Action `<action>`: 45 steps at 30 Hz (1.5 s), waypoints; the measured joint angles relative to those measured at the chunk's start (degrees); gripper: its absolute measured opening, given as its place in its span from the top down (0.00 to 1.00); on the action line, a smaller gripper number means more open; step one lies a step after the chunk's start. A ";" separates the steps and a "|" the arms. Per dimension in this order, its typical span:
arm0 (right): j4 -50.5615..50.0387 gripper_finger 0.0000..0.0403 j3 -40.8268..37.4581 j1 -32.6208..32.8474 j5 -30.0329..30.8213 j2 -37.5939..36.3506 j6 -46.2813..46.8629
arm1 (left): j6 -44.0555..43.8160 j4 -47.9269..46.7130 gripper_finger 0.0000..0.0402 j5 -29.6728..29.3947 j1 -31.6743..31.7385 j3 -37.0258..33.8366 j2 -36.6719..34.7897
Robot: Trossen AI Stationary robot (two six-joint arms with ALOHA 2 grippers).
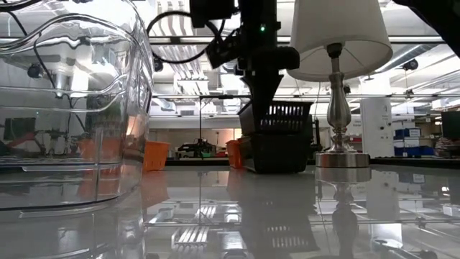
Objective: Stack baskets by color
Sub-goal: Stack the right black bin on the stacked black bins
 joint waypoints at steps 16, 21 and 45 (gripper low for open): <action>3.39 0.89 -0.46 -0.63 -0.04 1.08 0.66 | 0.00 0.02 1.00 0.00 -0.04 -0.02 0.04; 2.94 0.78 -0.17 -0.64 -0.04 1.06 0.76 | 0.02 0.01 1.00 0.00 -0.04 -0.02 0.04; 14.94 0.98 0.03 -9.35 0.93 1.17 -9.01 | 0.11 -0.04 1.00 0.00 0.00 -0.17 0.04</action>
